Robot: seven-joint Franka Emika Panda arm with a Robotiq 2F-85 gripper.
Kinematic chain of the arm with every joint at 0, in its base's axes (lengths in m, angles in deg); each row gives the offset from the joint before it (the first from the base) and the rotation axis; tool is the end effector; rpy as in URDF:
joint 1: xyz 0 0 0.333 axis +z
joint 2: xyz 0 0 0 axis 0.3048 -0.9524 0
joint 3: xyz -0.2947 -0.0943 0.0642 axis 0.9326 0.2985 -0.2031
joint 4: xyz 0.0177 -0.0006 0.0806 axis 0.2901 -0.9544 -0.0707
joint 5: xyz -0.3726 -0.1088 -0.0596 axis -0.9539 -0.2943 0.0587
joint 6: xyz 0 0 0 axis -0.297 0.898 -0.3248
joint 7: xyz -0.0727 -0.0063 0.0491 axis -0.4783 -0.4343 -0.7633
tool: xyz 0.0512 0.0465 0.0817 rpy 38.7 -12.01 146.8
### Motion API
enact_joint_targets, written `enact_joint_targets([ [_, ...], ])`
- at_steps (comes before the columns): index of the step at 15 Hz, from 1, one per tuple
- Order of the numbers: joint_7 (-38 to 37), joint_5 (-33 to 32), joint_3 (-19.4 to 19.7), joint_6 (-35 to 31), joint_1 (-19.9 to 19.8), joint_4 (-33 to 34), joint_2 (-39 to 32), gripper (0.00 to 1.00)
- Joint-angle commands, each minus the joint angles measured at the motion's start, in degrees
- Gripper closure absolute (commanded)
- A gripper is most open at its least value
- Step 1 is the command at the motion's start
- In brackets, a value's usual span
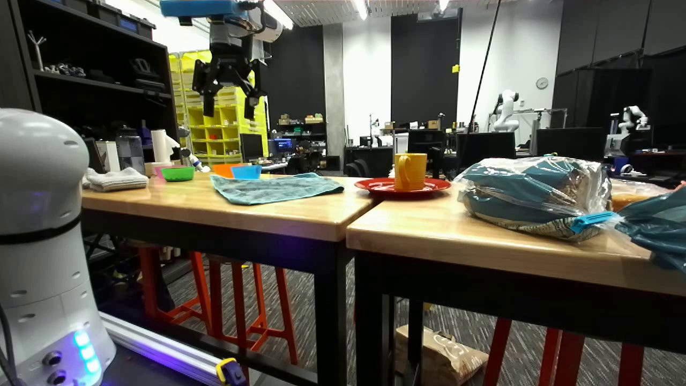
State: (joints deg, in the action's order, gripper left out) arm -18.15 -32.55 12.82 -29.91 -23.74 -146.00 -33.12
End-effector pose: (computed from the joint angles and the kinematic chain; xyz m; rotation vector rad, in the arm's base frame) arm 0.2690 -0.1564 0.5519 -3.0564 -0.1470 0.1374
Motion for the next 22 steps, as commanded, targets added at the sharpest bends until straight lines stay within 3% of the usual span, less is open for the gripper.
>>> enact_joint_targets([
  [1,-0.63,0.92,0.53,-1.13,0.33,-0.18,-0.58,0.0],
  [16,-0.22,10.95,4.19,-26.09,-0.46,-4.82,-8.86,0.0],
  [22,0.54,11.15,4.1,-35.97,-0.59,-5.74,-14.62,0.0],
])
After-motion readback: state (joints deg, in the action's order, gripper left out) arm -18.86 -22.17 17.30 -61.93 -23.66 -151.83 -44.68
